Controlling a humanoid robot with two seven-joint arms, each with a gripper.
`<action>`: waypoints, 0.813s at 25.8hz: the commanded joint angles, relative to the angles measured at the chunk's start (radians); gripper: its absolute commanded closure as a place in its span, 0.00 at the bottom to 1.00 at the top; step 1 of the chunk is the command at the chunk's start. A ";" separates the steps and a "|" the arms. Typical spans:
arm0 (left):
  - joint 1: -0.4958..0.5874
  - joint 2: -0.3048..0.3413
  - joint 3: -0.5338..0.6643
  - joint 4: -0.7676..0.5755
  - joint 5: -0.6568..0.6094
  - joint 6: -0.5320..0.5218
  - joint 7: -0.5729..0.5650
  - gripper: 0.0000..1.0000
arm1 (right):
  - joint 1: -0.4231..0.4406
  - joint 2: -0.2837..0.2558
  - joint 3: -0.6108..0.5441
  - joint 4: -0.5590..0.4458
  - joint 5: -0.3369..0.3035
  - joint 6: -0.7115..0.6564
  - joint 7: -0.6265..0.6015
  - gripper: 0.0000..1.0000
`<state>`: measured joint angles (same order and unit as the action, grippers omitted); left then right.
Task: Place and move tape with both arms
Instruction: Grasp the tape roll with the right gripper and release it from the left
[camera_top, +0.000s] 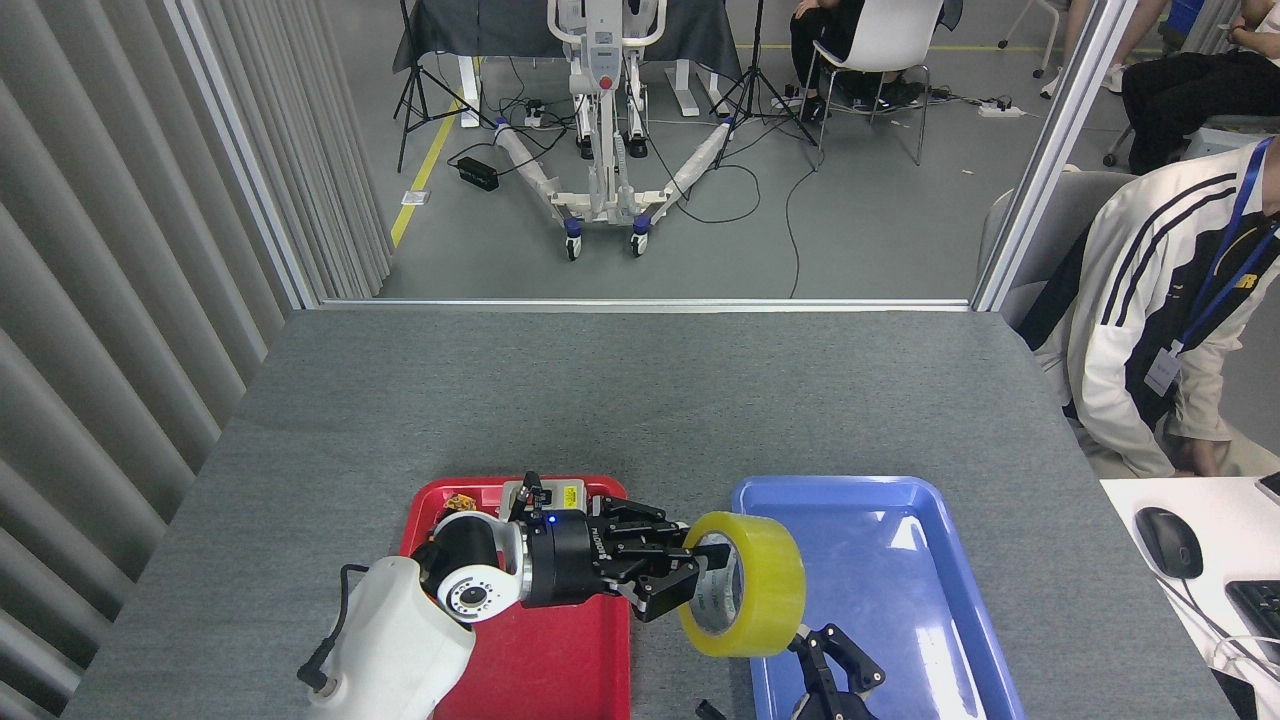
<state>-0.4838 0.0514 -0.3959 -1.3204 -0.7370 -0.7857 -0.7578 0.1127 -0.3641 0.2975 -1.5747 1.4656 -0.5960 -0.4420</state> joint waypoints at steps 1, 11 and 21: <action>0.024 -0.013 -0.008 -0.045 -0.032 0.000 -0.001 1.00 | -0.011 0.004 0.022 0.004 0.004 0.007 0.000 0.26; 0.057 -0.031 -0.044 -0.049 -0.050 0.000 0.000 1.00 | 0.001 -0.001 0.029 0.002 0.073 0.005 -0.007 0.98; 0.051 -0.033 0.034 -0.048 0.030 0.017 0.008 0.00 | 0.004 -0.009 0.018 0.001 0.074 0.009 -0.007 1.00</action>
<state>-0.4320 0.0150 -0.3886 -1.3682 -0.7435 -0.7851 -0.7650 0.1158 -0.3706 0.3226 -1.5727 1.5387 -0.5904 -0.4439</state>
